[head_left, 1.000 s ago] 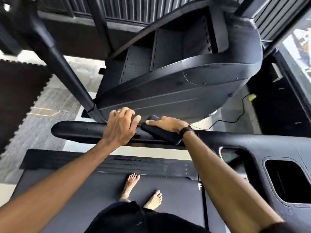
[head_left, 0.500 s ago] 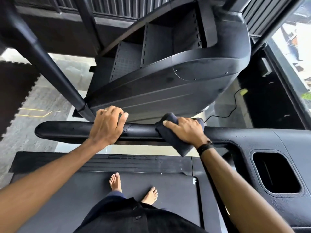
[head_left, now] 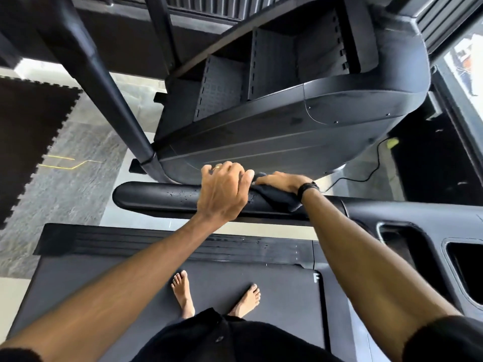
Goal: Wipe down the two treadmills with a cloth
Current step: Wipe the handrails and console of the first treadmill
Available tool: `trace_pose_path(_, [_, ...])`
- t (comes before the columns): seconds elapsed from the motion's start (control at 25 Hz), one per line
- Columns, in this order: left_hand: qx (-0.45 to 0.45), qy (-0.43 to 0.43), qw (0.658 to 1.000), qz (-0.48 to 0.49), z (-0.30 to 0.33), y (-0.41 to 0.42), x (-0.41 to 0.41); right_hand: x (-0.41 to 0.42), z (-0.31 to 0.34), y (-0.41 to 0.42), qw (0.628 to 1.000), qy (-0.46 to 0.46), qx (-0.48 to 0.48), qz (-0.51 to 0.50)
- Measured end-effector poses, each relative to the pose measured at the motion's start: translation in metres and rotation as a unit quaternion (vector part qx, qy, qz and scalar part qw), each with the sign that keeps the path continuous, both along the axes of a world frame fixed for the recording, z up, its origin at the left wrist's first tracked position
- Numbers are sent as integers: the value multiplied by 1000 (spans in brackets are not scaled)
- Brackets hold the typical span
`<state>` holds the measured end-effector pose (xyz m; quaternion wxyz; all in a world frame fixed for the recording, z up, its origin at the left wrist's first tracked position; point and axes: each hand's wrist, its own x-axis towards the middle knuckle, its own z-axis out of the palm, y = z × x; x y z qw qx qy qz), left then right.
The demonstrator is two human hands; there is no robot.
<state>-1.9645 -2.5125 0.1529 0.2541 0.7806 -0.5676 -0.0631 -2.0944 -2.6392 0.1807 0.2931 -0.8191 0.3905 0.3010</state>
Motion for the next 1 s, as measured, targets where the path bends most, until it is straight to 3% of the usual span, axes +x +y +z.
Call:
trace_pose_path(0.12, [-47,95,994,-32,0,7,6,35,7,36,989,-62,-19,-132])
trace_pose_path(0.24, [-95,158,981,-52,12,16,25,34,8,65,985,-96,-115,-88])
trace_pose_path(0.4, [-104,77,989,-76,21,33,100,18,8,100,946,-203,-238,-84])
trace_pose_path(0.52, [-17,20,997,-77,11,48,166,19,8,105,939,-206,-259,-99])
trace_pose_path(0.64, [25,26,998,-55,-11,67,198,30,11,99,950,-155,-244,-120])
trace_pose_path(0.76, [-35,144,989,-4,-20,76,197,49,15,86,967,-79,-195,-144])
trace_pose_path(0.88, [-55,130,990,2,-20,73,196,76,11,67,976,-14,-101,-193])
trace_pose_path(1.0, [-51,133,990,3,-21,73,200,115,-5,52,988,15,-5,-154])
